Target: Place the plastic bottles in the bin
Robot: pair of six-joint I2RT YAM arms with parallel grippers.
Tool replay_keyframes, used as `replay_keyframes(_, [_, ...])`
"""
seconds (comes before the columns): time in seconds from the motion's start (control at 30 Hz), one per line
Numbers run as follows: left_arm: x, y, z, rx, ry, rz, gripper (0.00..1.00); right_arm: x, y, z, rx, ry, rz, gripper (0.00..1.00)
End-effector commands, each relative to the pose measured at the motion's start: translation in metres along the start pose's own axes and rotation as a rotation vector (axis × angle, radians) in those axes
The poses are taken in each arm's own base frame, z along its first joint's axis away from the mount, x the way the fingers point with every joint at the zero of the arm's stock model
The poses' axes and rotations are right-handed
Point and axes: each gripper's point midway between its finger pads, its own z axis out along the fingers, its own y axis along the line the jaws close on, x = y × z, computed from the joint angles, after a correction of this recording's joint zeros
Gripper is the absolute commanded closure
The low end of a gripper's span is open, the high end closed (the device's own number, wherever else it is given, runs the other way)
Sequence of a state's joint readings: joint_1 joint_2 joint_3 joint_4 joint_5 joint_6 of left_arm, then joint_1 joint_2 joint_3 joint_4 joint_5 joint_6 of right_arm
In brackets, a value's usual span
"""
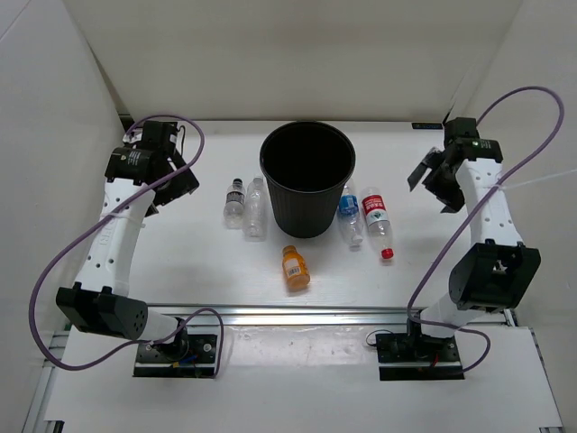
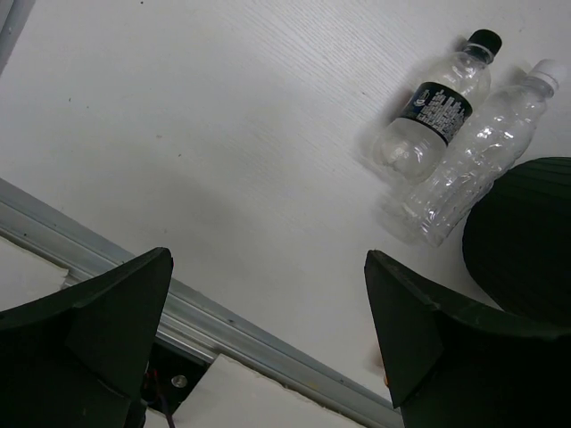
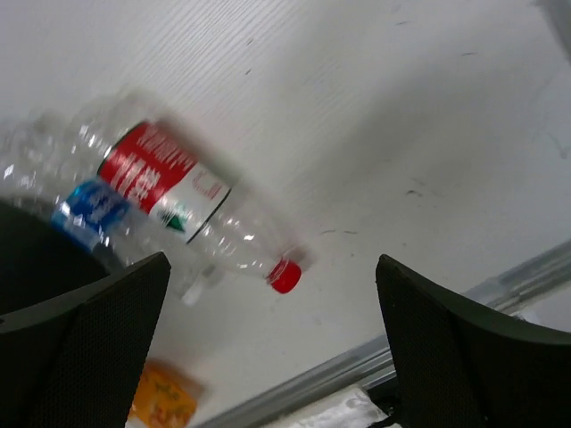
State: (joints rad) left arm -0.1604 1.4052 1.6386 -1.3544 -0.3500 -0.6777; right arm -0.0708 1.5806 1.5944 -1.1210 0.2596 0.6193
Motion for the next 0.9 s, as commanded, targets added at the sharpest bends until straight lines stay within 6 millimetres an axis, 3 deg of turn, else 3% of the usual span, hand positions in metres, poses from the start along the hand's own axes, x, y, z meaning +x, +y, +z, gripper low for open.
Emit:
replay_keyframes(0.0, [-0.002,0.002,-0.017,0.028,-0.001,-0.008,0.0,0.026,0.046,0.008,-0.304,0.129,-0.176,0.0])
replay_keyframes(0.1, [0.002,0.001,-0.013,0.026,0.019,0.008,0.0,0.046,0.067,0.022,-0.387,0.172,-0.299,0.0])
replay_keyframes(0.27, [0.006,0.0,-0.009,0.027,0.033,0.022,0.0,0.073,0.082,0.054,-0.425,0.288,-0.304,0.0])
replay_keyframes(0.47, [0.012,0.003,-0.004,0.018,0.044,0.036,0.0,0.086,0.102,0.091,-0.407,0.38,-0.329,0.0])
replay_keyframes(0.57, [0.014,0.005,-0.004,0.017,0.045,0.037,0.0,0.093,0.1,0.11,-0.369,0.419,-0.328,0.0])
replay_keyframes(0.73, [0.017,0.01,0.001,-0.012,0.048,0.044,0.0,0.095,0.093,0.125,-0.332,0.461,-0.28,0.24])
replay_keyframes(0.87, [0.013,0.014,-0.001,-0.03,0.023,0.032,0.0,0.073,0.083,0.106,-0.301,0.394,-0.243,0.42])
